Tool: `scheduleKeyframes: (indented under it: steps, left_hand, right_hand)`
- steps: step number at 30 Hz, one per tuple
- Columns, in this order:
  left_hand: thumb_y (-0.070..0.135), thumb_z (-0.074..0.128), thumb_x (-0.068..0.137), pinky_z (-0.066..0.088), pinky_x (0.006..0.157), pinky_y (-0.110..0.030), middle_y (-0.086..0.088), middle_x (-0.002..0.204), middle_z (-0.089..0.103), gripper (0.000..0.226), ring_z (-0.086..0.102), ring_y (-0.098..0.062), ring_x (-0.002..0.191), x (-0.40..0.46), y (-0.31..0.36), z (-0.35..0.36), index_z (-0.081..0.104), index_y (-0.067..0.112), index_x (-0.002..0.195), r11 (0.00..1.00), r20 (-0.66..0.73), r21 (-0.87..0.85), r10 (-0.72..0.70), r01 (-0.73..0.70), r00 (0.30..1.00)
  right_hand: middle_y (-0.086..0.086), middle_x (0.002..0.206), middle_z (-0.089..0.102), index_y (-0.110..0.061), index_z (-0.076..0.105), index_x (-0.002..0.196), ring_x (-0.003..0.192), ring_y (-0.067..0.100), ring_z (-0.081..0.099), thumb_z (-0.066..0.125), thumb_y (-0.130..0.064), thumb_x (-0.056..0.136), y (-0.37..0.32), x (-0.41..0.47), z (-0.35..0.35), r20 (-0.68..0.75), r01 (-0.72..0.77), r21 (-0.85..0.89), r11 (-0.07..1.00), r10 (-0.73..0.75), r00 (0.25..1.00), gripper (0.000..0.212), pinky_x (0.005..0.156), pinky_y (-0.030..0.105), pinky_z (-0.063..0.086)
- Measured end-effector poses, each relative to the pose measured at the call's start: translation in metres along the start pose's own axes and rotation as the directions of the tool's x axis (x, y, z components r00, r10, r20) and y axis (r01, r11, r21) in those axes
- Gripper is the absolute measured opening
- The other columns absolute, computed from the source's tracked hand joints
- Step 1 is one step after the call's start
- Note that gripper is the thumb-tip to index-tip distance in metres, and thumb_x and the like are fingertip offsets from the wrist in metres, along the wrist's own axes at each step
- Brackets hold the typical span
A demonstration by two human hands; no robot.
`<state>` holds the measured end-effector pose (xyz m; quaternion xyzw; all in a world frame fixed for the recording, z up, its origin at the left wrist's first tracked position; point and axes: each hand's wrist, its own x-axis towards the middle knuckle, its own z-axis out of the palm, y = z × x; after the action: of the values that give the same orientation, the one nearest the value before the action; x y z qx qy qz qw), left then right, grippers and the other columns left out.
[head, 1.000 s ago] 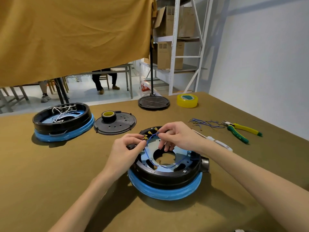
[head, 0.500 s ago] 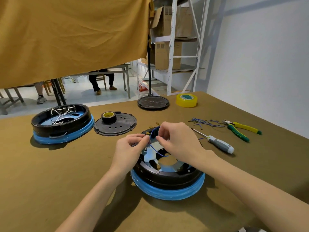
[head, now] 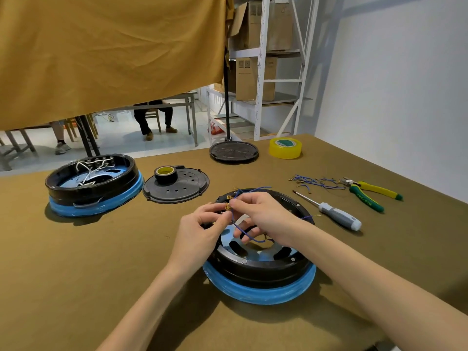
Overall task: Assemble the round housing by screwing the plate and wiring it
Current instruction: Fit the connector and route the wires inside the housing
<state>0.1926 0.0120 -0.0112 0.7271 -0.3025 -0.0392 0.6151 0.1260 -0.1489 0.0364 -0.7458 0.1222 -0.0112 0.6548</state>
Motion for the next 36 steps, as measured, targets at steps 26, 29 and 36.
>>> scheduleKeyframes:
  steps: [26,29,36]
  left_hand:
    - [0.022,0.050,0.106,0.047,0.110,-0.048,0.003,0.131,0.063,0.035,0.057,-0.012,0.125,-0.013,-0.019,0.001,0.054,0.018,0.140,0.996,-0.113,-0.002,-0.084,0.085,0.990]
    - [0.021,0.050,0.106,0.048,0.109,-0.047,0.003,0.130,0.063,0.035,0.058,-0.013,0.124,-0.013,-0.018,0.001,0.054,0.017,0.140,0.997,-0.107,-0.010,-0.080,0.080,0.991]
    - [0.022,0.050,0.106,0.051,0.102,-0.033,0.009,0.125,0.063,0.031,0.058,-0.004,0.118,-0.015,-0.016,0.001,0.055,0.022,0.136,0.998,-0.108,-0.018,-0.061,0.060,0.992]
  right_hand:
    - [0.018,0.083,0.073,0.008,0.067,0.110,0.067,0.021,0.073,0.070,0.000,0.094,-0.003,0.011,0.014,-0.044,-0.235,-0.139,0.962,0.231,0.972,0.018,0.058,0.026,0.060]
    - [0.017,0.075,0.073,0.007,0.068,0.103,0.059,0.019,0.070,0.072,0.000,0.093,-0.001,0.009,0.016,-0.087,-0.230,-0.139,0.963,0.219,0.972,0.014,0.054,0.024,0.058]
    - [0.015,0.068,0.073,-0.006,0.055,0.094,0.053,0.020,0.069,0.074,-0.002,0.091,0.010,0.004,0.016,-0.172,-0.156,-0.213,0.964,0.120,0.978,0.020,0.049,0.027,0.057]
